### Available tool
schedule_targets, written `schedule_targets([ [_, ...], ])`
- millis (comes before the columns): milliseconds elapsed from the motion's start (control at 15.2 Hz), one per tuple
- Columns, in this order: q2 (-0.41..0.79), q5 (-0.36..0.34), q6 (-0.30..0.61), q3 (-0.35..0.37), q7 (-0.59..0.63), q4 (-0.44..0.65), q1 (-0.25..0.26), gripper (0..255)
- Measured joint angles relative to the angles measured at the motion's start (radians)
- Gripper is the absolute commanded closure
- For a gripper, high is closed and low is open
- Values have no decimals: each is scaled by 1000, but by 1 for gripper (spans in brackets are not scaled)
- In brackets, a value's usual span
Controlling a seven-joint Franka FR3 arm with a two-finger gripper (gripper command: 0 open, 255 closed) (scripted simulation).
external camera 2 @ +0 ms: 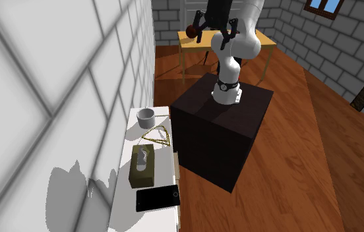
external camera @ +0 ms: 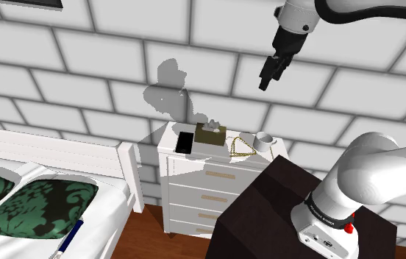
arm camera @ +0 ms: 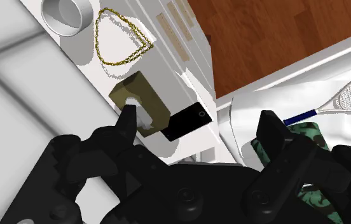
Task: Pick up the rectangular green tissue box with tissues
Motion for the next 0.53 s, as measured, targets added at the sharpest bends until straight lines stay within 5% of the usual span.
schedule_targets([
  [528,175,-77,162,18,-25,-33,-18,0],
])
